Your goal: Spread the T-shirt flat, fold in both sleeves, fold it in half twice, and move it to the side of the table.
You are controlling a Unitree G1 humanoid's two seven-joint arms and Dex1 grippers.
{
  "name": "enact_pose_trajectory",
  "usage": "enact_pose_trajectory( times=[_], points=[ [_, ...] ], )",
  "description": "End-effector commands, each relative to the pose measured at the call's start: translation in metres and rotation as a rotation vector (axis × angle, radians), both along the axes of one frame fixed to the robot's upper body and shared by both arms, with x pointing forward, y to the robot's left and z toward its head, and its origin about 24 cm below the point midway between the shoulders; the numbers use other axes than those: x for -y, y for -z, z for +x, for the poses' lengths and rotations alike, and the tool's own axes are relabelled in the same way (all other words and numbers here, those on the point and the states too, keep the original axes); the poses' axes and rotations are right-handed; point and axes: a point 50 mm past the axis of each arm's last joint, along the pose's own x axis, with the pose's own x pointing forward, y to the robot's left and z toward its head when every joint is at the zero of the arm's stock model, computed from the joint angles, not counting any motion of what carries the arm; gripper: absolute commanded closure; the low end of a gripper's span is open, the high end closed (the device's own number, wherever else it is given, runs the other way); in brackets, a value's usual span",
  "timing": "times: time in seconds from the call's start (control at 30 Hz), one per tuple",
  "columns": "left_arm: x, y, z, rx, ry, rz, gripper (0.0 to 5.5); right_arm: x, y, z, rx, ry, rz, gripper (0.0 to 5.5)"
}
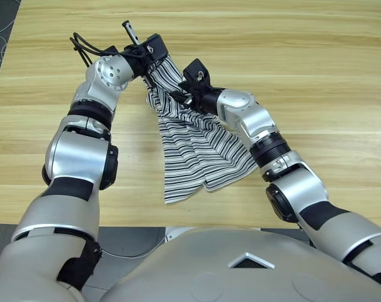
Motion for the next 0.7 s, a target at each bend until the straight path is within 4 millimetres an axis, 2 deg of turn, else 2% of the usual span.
enact_pose_trajectory(
  times=[0.03, 0.17, 0.3, 0.7],
  points=[
    [0.004, -0.005, 0.004, 0.012, 0.003, 0.012, 5.4, -0.047, -0.022, -0.014, -0.005, -0.035, 0.15, 3.72],
    [0.004, -0.004, 0.004, 0.009, 0.004, 0.014, 5.4, -0.051, -0.035, -0.01, -0.048, 0.017, 0.262, 3.72],
    [0.004, -0.004, 0.003, 0.009, 0.005, 0.015, 5.4, -0.059, -0.041, -0.014, -0.131, -0.008, 0.348, 3.72],
    [0.007, -0.003, 0.003, 0.007, 0.013, 0.008, 5.4, -0.076, -0.021, -0.042, -0.157, -0.153, 0.236, 3.72]
  ],
)
